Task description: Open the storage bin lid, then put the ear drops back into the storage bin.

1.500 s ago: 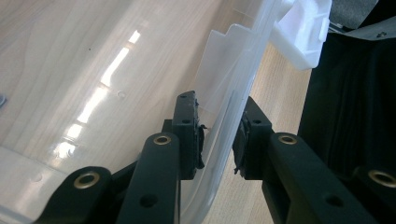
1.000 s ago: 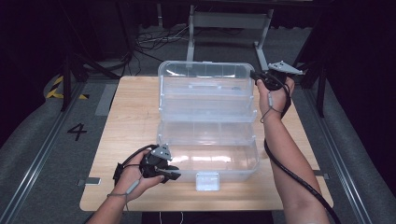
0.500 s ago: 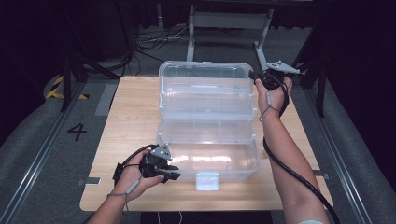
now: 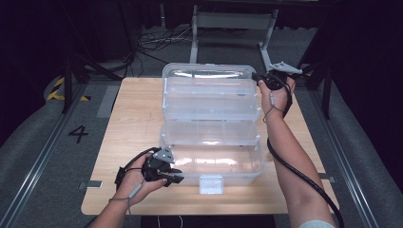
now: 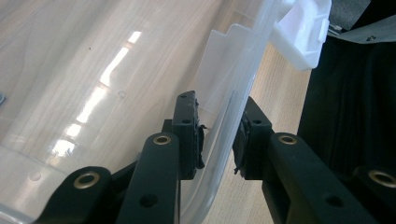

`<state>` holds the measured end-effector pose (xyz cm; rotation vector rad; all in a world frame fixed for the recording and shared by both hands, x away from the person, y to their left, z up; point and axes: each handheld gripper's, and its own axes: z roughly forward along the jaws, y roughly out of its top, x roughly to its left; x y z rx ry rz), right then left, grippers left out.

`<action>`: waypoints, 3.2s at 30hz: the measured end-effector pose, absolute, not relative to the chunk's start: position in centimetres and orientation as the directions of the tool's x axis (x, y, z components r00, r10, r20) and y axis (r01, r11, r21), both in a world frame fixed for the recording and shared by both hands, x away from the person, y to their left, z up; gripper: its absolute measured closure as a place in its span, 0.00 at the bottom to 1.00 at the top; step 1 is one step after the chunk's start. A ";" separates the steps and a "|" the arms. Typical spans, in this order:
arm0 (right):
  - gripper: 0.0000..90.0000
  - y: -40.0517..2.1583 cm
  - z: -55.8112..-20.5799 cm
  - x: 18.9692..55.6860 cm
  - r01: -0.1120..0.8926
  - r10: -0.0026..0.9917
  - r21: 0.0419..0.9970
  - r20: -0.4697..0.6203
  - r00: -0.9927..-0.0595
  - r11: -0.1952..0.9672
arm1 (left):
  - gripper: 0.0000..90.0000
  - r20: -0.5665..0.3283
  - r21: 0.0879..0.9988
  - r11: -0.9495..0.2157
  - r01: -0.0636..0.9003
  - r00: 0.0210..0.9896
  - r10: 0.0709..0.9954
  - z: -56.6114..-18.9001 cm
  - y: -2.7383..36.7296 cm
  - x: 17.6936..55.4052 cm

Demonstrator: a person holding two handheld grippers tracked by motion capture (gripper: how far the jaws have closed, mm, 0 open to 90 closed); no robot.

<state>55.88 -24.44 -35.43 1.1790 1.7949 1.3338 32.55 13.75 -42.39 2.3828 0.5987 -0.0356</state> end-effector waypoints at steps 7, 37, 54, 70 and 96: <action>0.93 -24.4 -36.0 56.4 0.311 0.906 0.945 0.047 -0.420 0.096 | 0.82 -0.180 0.606 -0.670 0.429 0.894 0.410 -42.4 13.7 32.5; 1.00 -25.1 -37.7 58.3 0.365 0.902 0.928 0.090 -0.422 0.078 | 0.82 -0.180 0.602 -0.674 0.428 0.895 0.407 -42.4 13.7 32.6; 0.78 -26.6 -36.1 56.0 0.349 0.878 0.936 0.133 -0.459 0.041 | 0.81 -0.210 0.623 -0.663 0.415 0.905 0.370 -41.8 14.0 32.9; 0.59 -31.0 -33.3 50.3 0.335 0.862 0.941 0.138 -0.488 0.039 | 0.64 -0.181 0.697 -0.603 0.389 0.908 0.377 -38.1 16.4 33.8; 0.49 -34.3 -34.1 42.0 0.346 0.812 0.919 0.051 -0.582 0.190 | 0.56 -0.189 0.701 -0.537 0.468 0.849 0.493 -37.5 20.1 34.4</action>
